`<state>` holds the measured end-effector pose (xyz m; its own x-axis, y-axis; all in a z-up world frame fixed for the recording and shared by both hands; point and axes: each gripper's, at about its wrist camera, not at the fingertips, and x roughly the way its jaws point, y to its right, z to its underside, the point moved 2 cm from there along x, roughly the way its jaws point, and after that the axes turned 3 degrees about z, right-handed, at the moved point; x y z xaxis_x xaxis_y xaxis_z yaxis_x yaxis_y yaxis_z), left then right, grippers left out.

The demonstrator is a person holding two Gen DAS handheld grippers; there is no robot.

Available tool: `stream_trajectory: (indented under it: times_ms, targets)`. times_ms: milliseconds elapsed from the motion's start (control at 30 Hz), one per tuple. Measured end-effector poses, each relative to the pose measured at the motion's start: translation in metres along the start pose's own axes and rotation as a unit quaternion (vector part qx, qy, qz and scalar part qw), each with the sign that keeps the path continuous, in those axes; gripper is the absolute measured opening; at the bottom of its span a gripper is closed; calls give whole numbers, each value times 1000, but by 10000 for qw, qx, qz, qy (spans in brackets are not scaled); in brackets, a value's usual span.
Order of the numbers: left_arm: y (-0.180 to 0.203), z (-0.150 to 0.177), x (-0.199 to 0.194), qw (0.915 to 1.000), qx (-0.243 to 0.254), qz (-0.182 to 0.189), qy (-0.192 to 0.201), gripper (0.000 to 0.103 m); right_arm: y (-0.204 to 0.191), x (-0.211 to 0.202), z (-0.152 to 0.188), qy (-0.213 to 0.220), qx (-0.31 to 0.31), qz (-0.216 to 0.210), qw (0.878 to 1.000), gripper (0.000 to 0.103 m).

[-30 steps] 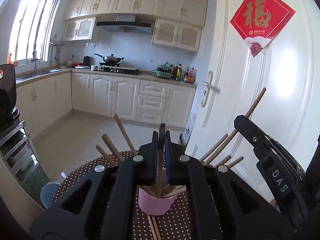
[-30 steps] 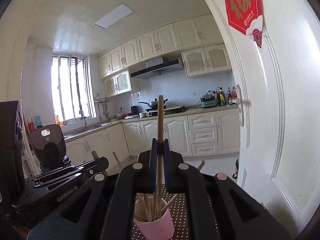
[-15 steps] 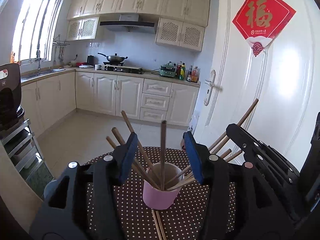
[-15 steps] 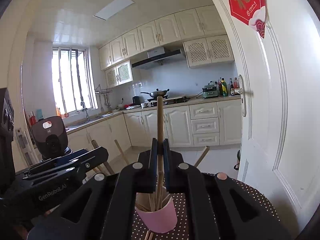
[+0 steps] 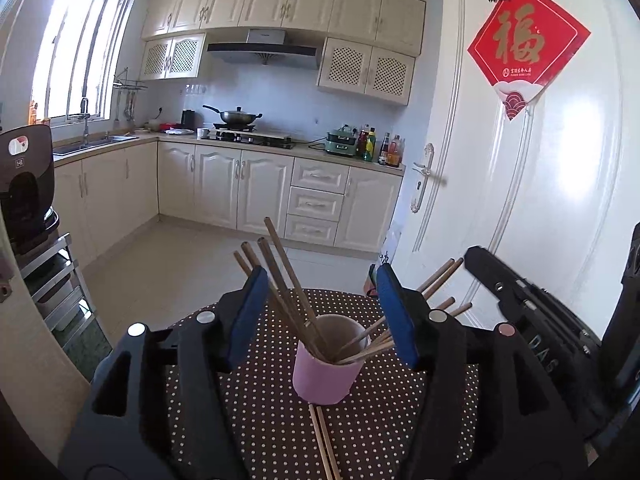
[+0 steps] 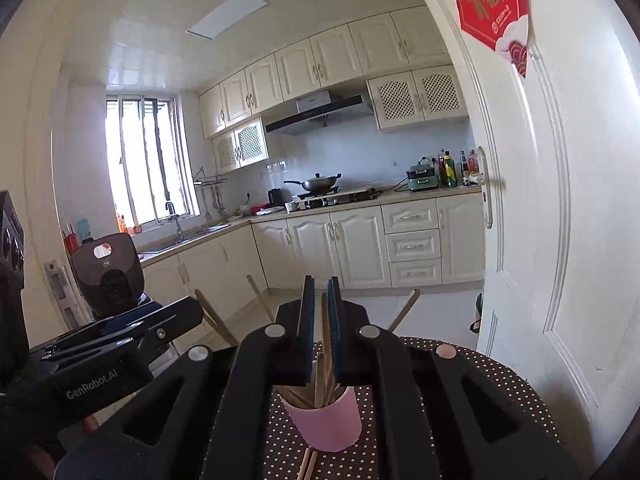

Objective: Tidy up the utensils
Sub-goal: 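Open both grippers to release the sticks into the pink cup, then move both grippers back down to the last two sticks on the table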

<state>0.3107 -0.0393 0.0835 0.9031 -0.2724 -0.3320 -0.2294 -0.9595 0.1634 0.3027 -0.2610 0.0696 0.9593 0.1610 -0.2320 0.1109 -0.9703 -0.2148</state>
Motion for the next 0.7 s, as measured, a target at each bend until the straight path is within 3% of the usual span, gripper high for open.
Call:
stream_trajectory:
  times_ms: [333,467,700]
  targets:
    - [-7,13,-36,9999,15,-97,-116,59,6,-43,3,10,98,23,9999,8]
    - [-11,30,-43,9991,-6,-53,-422,59,6,-52,18,-242,130,-33,9996,9]
    - [-13,69,-29,9902,87,-20,-1394,59,-1,-46,64,-1030,108,-118,9946,15]
